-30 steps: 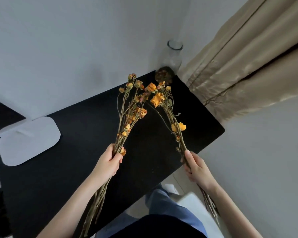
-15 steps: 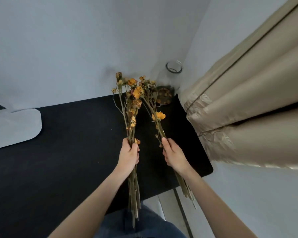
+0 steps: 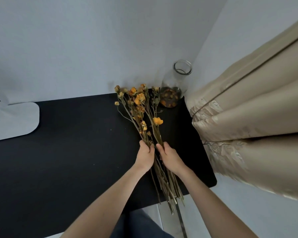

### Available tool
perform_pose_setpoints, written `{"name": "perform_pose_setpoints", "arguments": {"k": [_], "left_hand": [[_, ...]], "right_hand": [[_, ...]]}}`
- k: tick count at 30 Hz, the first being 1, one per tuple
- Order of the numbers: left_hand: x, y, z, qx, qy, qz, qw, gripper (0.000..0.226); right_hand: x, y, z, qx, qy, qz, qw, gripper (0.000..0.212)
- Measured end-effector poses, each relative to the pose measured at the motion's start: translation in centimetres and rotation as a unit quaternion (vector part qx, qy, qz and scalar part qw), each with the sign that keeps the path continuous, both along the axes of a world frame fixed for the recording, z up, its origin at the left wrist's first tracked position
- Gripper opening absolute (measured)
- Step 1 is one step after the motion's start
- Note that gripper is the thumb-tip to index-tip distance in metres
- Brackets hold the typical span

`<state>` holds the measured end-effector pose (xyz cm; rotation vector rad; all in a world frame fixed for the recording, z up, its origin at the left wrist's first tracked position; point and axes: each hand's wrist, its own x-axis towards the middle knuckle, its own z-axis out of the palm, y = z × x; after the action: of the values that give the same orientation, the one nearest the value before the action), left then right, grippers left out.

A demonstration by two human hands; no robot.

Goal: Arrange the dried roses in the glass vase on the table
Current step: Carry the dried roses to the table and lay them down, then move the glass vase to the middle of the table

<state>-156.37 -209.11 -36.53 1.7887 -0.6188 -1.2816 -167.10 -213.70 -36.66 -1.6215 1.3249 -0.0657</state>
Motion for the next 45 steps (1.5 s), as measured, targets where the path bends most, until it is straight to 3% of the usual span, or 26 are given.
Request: {"name": "perform_pose_setpoints", "arguments": {"k": [4, 8, 13, 19, 26, 30, 34, 38, 42, 45], "left_hand": [[0.4, -0.2, -0.8, 0.039, -0.103, -0.070, 0.991, 0.028], [0.8, 0.4, -1.0, 0.079, -0.235, -0.140, 0.959, 0.044], [1.9, 1.0, -1.0, 0.097, -0.307, -0.134, 0.937, 0.051], [4.4, 1.8, -2.4, 0.080, -0.454, -0.187, 0.868, 0.052], [7.5, 2.7, -2.4, 0.002, -0.485, -0.196, 0.852, 0.048], [9.3, 2.1, -1.6, -0.191, -0.419, -0.158, 0.873, 0.036], [10.6, -1.6, 0.2, -0.342, -0.307, -0.165, 0.873, 0.022], [10.3, -7.7, 2.0, -0.370, -0.246, -0.166, 0.881, 0.050], [8.5, -13.9, 2.9, -0.333, -0.155, -0.160, 0.916, 0.088], [6.3, -17.2, 2.4, -0.312, -0.119, -0.165, 0.928, 0.101]], "right_hand": [[0.5, -0.3, -0.6, -0.016, 0.046, 0.037, 0.998, 0.032], [0.3, -0.6, -1.1, -0.067, 0.095, 0.071, 0.991, 0.036], [0.1, -0.7, -1.3, -0.104, 0.131, 0.097, 0.981, 0.044], [0.7, -0.5, -1.9, -0.151, 0.120, 0.073, 0.979, 0.046], [0.3, -1.1, -1.3, -0.212, 0.121, 0.066, 0.967, 0.055], [0.0, -2.8, -0.8, -0.297, 0.066, 0.028, 0.952, 0.050], [0.7, -6.8, 1.1, -0.417, -0.024, -0.052, 0.907, 0.030], [2.1, -12.4, 4.2, -0.459, -0.115, -0.137, 0.870, 0.036], [3.5, -16.5, 6.3, -0.432, -0.124, -0.177, 0.875, 0.066], [4.1, -18.8, 6.6, -0.384, -0.126, -0.193, 0.894, 0.078]]}}
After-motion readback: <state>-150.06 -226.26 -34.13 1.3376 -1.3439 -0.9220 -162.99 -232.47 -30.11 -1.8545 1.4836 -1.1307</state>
